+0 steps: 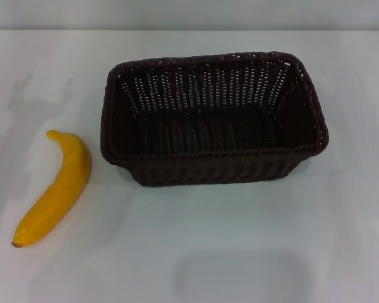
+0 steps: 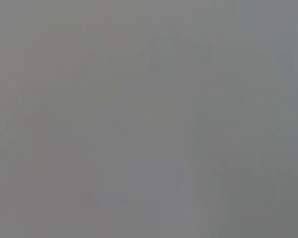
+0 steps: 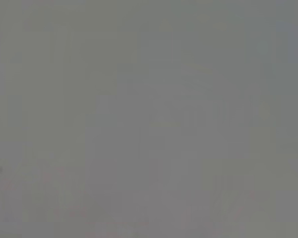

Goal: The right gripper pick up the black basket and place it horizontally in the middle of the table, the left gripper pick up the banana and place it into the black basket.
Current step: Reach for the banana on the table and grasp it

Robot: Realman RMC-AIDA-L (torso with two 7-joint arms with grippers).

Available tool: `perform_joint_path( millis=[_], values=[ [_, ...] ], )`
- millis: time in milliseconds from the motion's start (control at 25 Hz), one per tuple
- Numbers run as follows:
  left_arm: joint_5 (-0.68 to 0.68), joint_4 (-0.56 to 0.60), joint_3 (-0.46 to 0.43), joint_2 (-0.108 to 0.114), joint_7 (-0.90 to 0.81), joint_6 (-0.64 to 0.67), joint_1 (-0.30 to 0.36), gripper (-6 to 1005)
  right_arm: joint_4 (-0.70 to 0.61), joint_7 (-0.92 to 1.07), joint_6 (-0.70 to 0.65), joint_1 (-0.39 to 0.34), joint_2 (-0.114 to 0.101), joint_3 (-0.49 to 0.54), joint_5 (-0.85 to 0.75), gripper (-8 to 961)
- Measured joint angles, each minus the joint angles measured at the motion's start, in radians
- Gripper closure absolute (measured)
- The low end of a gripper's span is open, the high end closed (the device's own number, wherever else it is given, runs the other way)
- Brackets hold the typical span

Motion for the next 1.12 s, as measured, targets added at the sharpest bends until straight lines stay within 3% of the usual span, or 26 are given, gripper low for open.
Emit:
perform_joint_path(
  millis=[280, 440, 680, 960, 1120],
  values=[
    [0.007, 0.006, -0.002, 0.002, 0.003, -0.004, -0.005, 157, 0.087, -0.244, -0.055, -0.003, -0.001, 0.014, 0.34, 111],
    [0.031, 0.097, 0.018, 0.004, -0.048, 0.103, 0.017, 158, 0.152, -0.43, -0.157, -0.01, -0.002, 0.049, 0.558, 112],
    [0.195, 0.349, 0.139, 0.008, -0.151, 0.511, 0.074, 160, 0.233, -0.555, -0.258, -0.008, -0.004, 0.091, 0.7, 113],
    [0.196, 0.604, 0.292, 0.013, -0.179, 1.008, 0.102, 161, 0.254, -0.573, -0.265, -0.003, -0.007, 0.091, 0.702, 114],
    [0.107, 0.713, 0.348, 0.014, -0.12, 1.263, 0.069, 162, 0.257, -0.575, -0.27, -0.001, -0.009, 0.104, 0.701, 113]
  ],
)
